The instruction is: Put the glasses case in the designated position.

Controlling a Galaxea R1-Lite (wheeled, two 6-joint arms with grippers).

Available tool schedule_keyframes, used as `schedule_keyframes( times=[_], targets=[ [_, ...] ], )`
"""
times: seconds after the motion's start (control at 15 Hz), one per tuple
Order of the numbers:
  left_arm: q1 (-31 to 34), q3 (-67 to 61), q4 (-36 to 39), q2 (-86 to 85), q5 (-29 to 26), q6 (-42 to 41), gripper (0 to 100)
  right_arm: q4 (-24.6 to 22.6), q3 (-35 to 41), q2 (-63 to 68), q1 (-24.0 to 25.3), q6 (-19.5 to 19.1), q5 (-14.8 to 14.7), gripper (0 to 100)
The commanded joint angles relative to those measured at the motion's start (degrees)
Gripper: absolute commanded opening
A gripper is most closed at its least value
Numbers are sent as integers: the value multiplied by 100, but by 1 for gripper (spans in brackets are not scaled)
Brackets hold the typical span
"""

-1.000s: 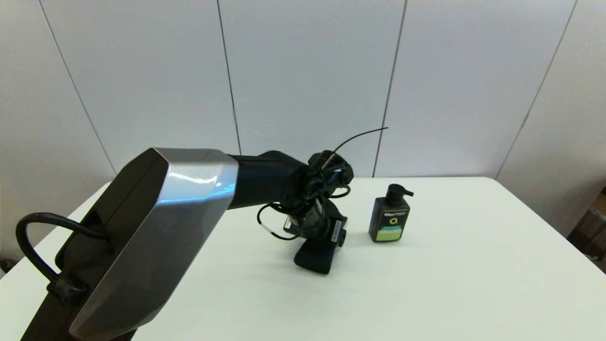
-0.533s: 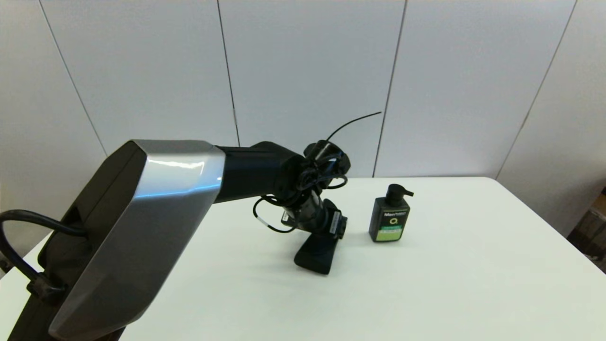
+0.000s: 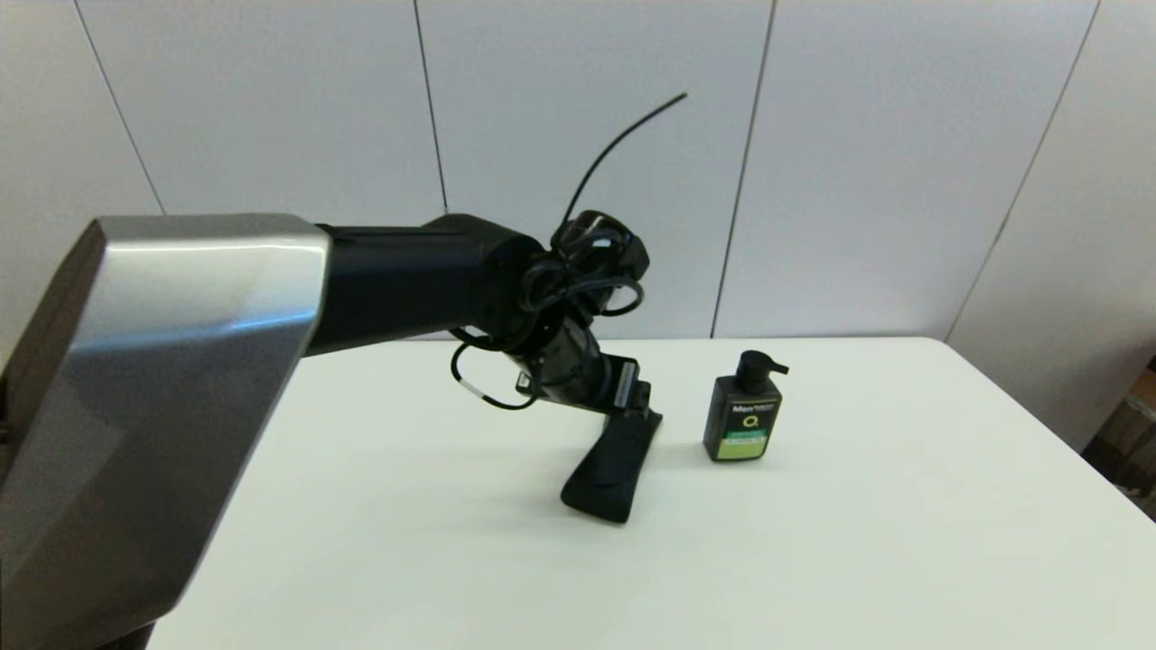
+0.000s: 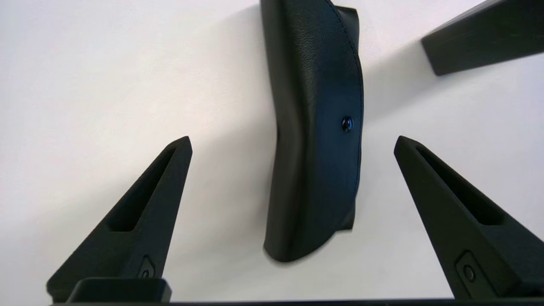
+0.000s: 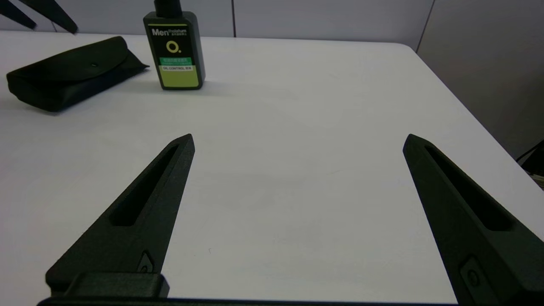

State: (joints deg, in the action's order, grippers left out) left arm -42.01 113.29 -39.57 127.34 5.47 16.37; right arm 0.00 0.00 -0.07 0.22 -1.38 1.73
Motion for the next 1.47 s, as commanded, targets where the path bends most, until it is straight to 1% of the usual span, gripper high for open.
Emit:
schedule_keyframes(
  times=[0.07,0.27,0.47,0.73,1.2,1.33,1.47],
  targets=[
    [140,-96,-95,-755,15,6,100,0,0,7,4,-3,3,100],
    [281,-404,-77,-1203,24,-11,100,0,0,7,4,-3,3,100],
    [720,-1002,-42,-1880,33,-600,100,0,0,7,4,-3,3,100],
    [1362,-1793,-33,-2847,42,-635,100,0,0,7,4,-3,3,100],
    [2505,-3603,-24,-4833,24,-644,100,0,0,7,4,-3,3,100],
    [2689,-4113,-24,-5316,-2,-644,100,0,0,7,4,-3,3,100],
    [2724,-4561,-24,-5712,-161,-635,100,0,0,7,4,-3,3,100]
  ],
)
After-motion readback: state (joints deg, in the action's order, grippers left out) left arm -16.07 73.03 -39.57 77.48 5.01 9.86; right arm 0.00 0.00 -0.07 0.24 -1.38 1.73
